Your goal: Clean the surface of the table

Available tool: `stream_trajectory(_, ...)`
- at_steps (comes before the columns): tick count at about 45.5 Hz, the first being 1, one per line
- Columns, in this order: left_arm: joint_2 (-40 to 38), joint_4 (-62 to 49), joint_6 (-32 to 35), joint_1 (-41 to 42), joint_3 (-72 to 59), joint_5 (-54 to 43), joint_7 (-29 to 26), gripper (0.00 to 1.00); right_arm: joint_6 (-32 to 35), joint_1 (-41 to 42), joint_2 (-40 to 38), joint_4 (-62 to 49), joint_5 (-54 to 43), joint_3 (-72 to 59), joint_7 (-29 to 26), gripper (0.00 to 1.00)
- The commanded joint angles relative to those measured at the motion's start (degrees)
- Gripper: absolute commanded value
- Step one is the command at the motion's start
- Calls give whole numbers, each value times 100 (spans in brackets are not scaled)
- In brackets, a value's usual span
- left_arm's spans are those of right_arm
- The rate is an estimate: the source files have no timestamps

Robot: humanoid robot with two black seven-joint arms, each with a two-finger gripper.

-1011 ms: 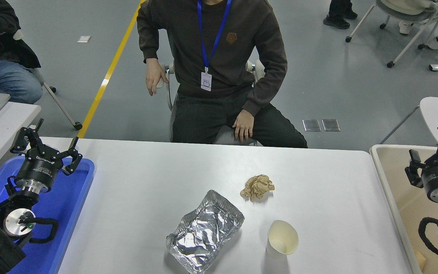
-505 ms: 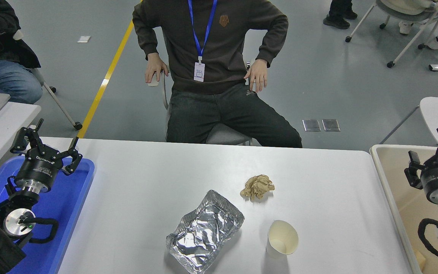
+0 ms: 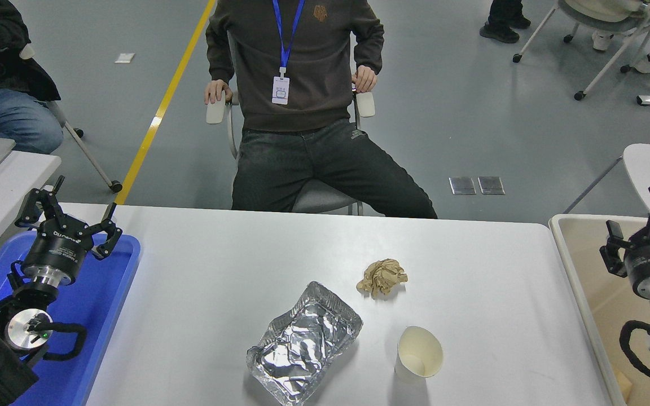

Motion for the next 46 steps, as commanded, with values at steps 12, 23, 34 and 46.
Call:
stream_trajectory(12,0,5,0,0,0,0,-6,100,22,192,-298,-178,8,-296,0,99)
stream_trajectory(23,0,5,0,0,0,0,-6,100,329,797,-975,-63,61,-1245,-18,99)
stream_trajectory(34,0,-3,0,0,0,0,2,100,540,2334,-1845,-55,-668,-3818,-62,99)
stream_trajectory(46,0,-3,0,0,0,0,2,100,1445,4348,-2399,209,-2135,-6580,-70,99)
